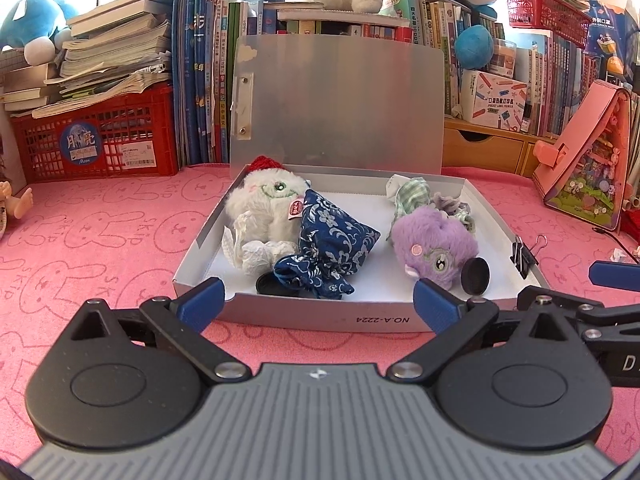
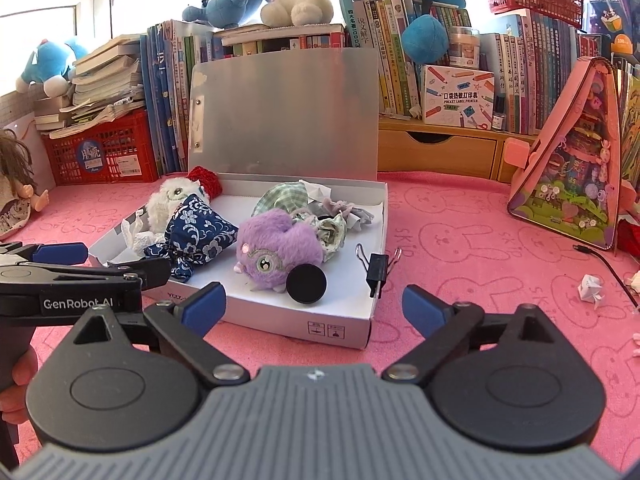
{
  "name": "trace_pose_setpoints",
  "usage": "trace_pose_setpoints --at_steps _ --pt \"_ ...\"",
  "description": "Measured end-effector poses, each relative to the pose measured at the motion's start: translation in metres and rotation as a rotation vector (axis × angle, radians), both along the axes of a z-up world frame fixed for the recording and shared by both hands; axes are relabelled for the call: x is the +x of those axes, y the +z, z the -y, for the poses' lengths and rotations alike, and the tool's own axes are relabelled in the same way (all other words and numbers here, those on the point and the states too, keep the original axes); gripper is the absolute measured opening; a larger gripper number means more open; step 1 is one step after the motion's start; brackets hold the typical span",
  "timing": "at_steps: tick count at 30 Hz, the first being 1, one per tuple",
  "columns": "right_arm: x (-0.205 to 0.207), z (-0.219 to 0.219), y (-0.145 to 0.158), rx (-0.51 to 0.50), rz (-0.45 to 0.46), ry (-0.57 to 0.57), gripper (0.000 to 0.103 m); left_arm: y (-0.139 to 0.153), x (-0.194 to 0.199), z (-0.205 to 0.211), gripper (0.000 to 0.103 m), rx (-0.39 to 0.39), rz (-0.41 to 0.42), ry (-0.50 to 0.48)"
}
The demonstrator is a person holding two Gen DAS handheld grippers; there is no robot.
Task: Organize objects
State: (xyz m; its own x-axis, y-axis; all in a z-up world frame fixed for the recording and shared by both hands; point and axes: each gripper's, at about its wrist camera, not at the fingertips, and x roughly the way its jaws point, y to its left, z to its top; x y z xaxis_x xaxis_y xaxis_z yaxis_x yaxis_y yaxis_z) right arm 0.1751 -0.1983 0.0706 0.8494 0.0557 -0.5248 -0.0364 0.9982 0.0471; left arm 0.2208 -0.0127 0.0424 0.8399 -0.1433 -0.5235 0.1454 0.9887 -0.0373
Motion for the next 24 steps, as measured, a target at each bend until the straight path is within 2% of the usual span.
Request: trace_pose_setpoints --at_steps 13,24 --pt "-0.033 -0.004 -0.012 -0.003 -0.001 0.006 0.102 -0.013 -0.038 -0.017 0.102 0.013 -0.017 0.011" --pt "-0.050 -0.004 -0.033 -0.003 -0.042 -0.009 0.103 -0.031 -0.061 -0.030 0.102 0.017 -0.060 0.038"
